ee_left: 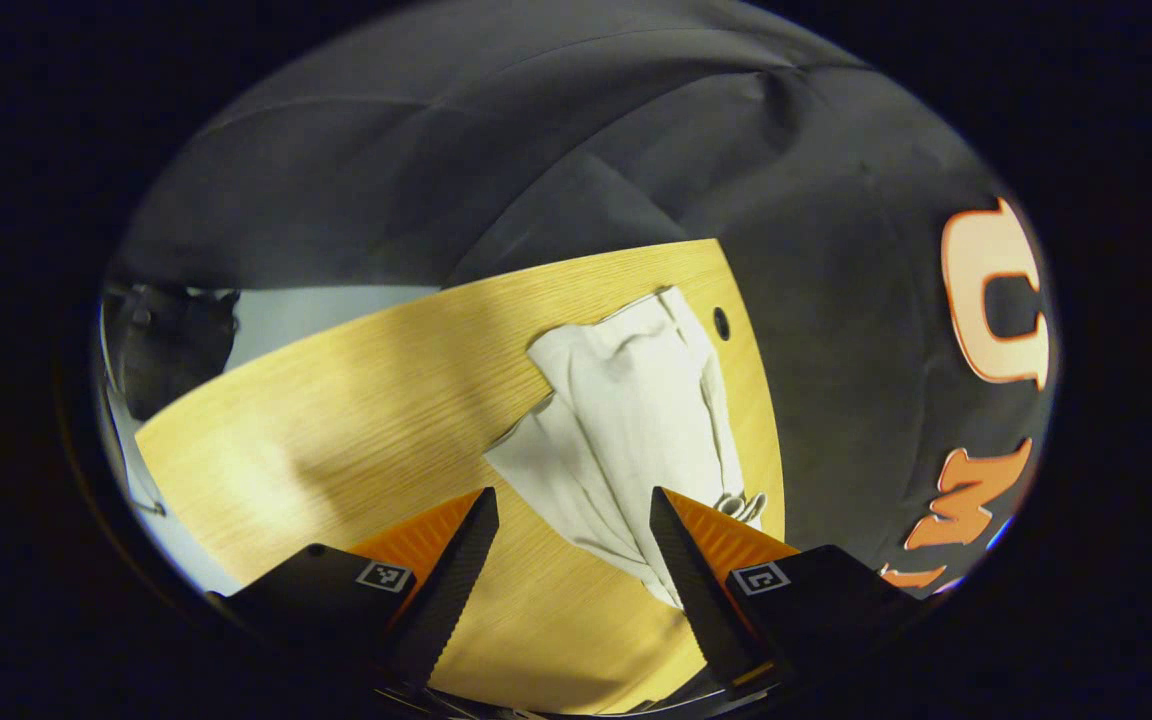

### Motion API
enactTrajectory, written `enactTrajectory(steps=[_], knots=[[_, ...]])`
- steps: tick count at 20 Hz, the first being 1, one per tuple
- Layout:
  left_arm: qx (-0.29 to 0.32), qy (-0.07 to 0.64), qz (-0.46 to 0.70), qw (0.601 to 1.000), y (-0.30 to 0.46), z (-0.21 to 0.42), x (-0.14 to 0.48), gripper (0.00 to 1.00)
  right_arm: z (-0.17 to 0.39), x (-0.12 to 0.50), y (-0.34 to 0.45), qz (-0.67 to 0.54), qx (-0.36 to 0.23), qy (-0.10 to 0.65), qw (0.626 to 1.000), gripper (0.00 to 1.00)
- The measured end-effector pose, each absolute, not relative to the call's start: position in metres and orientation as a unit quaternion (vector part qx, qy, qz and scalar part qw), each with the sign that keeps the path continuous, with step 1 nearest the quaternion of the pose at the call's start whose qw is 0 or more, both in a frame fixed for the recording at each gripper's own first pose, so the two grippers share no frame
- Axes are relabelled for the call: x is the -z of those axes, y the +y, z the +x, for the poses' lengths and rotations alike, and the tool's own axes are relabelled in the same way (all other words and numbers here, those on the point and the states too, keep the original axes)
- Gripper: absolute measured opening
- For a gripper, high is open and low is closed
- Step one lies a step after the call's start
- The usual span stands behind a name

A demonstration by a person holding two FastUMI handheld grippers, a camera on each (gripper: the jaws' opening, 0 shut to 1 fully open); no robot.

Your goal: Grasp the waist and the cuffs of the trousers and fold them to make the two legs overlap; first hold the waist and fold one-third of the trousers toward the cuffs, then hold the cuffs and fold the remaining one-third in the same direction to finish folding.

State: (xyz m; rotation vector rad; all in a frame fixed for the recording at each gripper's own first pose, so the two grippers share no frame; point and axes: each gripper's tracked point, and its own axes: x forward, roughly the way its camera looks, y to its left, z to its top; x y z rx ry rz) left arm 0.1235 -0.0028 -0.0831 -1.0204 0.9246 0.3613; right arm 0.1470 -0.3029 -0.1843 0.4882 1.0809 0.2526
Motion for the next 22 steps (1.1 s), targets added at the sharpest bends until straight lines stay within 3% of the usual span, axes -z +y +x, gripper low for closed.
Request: enactTrajectory(steps=[6, 13, 15, 16, 19, 21, 22], knots=[[-0.181, 0.413, -0.514, 0.730, -0.004, 0.142, 0.105, 1.00, 0.141, 0.193, -0.331, 0.265, -0.107, 0.523, 0.803, 0.98], [-0.151, 0.414, -0.475, 0.761, -0.010, 0.179, 0.110, 0.99, 0.145, 0.191, -0.346, 0.296, -0.096, 0.520, 0.796, 0.98], [-0.148, 0.421, -0.461, 0.767, -0.013, 0.193, 0.115, 0.92, 0.147, 0.190, -0.350, 0.301, -0.092, 0.517, 0.796, 0.98], [-0.149, 0.427, -0.452, 0.769, -0.013, 0.197, 0.121, 0.94, 0.147, 0.190, -0.351, 0.304, -0.091, 0.516, 0.796, 0.98], [-0.140, 0.442, -0.436, 0.771, -0.015, 0.206, 0.127, 0.67, 0.148, 0.191, -0.356, 0.307, -0.087, 0.514, 0.796, 0.98], [-0.148, 0.448, -0.449, 0.759, -0.026, 0.204, 0.138, 0.14, 0.145, 0.192, -0.359, 0.308, -0.084, 0.513, 0.797, 0.98], [-0.148, 0.442, -0.455, 0.759, -0.018, 0.210, 0.135, 0.12, 0.144, 0.192, -0.361, 0.308, -0.083, 0.512, 0.797, 0.98]])
